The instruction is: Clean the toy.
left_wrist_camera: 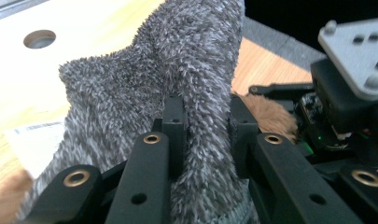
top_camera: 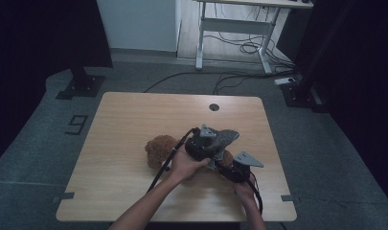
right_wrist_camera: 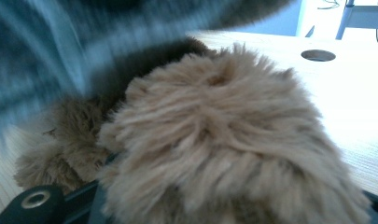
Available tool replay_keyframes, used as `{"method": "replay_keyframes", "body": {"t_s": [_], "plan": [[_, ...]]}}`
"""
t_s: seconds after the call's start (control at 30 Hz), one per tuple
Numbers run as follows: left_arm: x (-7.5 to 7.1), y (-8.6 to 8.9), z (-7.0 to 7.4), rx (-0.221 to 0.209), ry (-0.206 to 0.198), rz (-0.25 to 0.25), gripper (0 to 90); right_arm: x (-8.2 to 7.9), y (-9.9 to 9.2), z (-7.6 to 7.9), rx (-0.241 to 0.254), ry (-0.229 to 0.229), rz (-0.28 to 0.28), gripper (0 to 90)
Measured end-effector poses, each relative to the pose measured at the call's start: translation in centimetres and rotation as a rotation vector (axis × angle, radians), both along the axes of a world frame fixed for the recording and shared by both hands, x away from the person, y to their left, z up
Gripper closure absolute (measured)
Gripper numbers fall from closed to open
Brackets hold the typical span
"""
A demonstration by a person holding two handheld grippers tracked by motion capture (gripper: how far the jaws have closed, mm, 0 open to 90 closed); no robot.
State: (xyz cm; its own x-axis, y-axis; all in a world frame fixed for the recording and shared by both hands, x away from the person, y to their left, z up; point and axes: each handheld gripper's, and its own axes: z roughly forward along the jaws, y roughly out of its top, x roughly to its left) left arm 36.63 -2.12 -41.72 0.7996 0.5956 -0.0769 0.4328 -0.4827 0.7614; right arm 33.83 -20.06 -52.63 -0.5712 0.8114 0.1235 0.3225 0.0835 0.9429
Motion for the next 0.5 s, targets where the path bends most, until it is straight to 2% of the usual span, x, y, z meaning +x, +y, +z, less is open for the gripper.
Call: {"method": "replay_keyframes", "body": {"t_s": [0.1,0.17,0.2,0.27,0.3,0.4,0.43,0.5], "plan": [[0.0,-0.5,-0.7,0.021,0.011,-0.005,73.5,0.0,0.0,0.0,0.0,-0.001,-0.001,54.8],[0.1,-0.7,-1.8,0.053,0.028,-0.005,73.5,0.0,0.0,0.0,-0.001,-0.002,-0.001,54.8],[0.1,-0.5,-2.2,0.044,0.032,0.002,73.7,0.0,0.0,-0.1,-0.014,0.002,0.0,54.7],[0.1,-0.4,-2.2,0.04,0.032,0.007,74.0,0.0,0.0,-0.1,-0.014,0.001,0.001,54.8],[0.0,-0.1,-2.2,0.056,0.02,0.022,74.2,0.0,0.0,-0.2,-0.01,-0.001,0.003,54.8],[0.0,0.8,-2.1,0.064,0.012,0.04,74.5,0.0,0.0,-0.1,-0.009,-0.004,0.004,54.8],[0.0,0.8,-2.1,0.064,0.012,0.04,74.6,0.0,0.0,-0.1,-0.009,-0.004,0.004,54.8],[0.1,1.9,-2.1,0.051,0.021,0.051,74.8,0.0,-0.1,-0.1,-0.009,0.0,0.008,54.8]]}}
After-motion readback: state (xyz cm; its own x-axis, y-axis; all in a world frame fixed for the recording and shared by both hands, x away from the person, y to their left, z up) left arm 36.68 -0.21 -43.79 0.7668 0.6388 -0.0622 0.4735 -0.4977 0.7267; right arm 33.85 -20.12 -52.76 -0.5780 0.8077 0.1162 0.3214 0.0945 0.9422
